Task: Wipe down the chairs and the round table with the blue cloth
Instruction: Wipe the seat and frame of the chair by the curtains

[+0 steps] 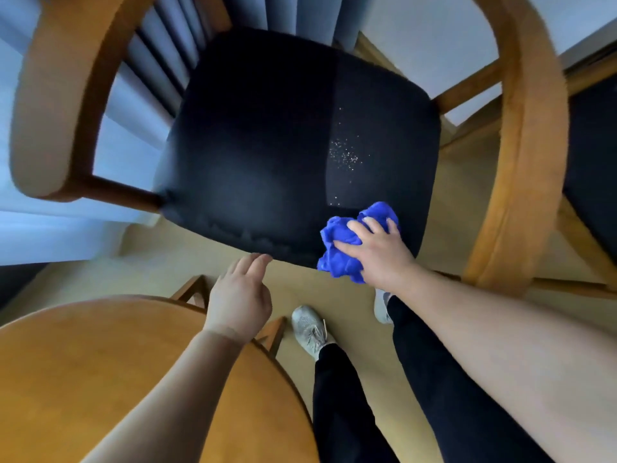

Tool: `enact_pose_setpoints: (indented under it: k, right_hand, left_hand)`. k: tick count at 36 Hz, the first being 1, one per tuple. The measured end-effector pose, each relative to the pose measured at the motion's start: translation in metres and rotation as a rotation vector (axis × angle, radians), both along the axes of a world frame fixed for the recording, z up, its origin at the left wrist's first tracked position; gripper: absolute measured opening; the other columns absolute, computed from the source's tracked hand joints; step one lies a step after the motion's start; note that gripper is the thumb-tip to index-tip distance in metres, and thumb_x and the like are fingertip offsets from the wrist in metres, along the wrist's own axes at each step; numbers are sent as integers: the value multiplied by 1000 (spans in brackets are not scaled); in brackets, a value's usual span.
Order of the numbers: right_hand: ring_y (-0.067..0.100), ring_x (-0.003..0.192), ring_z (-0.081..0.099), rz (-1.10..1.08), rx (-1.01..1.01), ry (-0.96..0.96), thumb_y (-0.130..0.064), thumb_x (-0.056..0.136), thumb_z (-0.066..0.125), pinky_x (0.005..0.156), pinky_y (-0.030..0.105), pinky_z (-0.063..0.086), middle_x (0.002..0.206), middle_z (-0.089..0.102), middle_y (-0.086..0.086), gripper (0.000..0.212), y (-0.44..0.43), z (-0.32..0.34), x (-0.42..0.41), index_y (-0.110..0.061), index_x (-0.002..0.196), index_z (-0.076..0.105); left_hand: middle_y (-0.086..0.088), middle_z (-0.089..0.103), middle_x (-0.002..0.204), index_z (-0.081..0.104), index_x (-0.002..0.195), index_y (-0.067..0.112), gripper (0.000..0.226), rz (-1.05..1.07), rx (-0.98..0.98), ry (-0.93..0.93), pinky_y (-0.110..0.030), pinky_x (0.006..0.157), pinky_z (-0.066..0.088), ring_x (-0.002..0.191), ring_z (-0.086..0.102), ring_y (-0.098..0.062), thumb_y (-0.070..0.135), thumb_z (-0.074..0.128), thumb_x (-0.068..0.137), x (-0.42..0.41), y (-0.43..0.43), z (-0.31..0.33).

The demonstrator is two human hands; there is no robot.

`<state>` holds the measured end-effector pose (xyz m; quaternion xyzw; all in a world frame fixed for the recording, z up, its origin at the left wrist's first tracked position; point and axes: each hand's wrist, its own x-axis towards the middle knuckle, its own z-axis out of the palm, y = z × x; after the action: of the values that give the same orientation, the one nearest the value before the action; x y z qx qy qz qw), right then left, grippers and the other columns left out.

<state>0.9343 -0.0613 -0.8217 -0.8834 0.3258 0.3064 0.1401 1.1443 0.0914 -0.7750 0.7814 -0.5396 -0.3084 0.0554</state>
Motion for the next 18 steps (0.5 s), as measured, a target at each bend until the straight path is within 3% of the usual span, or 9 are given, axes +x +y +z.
enact_pose_setpoints:
  k: [4, 11, 18]
  right_hand:
    - [28, 136, 20, -349, 15, 79, -32, 87, 56, 110, 54, 23, 152, 19, -1, 64, 11, 7, -22, -45, 145, 32]
    - [30, 136, 22, -540, 38, -42, -23, 91, 50, 110, 45, 26, 149, 24, -1, 58, 6, 15, -5, -44, 144, 38]
    - [31, 131, 27, -216, -22, -244, -31, 83, 60, 105, 47, 28, 148, 27, 1, 59, -21, 26, 46, -38, 139, 44]
  left_hand:
    - [-7, 55, 132, 50, 131, 15, 45, -12, -10, 12, -41, 93, 51, 116, 55, -28, 4, 48, 87, -4, -7, 3]
    - [-4, 56, 128, 50, 131, 16, 46, -48, -47, -3, -35, 84, 53, 108, 59, -26, 4, 47, 87, -1, -16, 10]
    - [-5, 57, 126, 51, 130, 17, 46, -27, -57, -48, -36, 81, 53, 103, 61, -26, 4, 49, 86, 11, -21, 10]
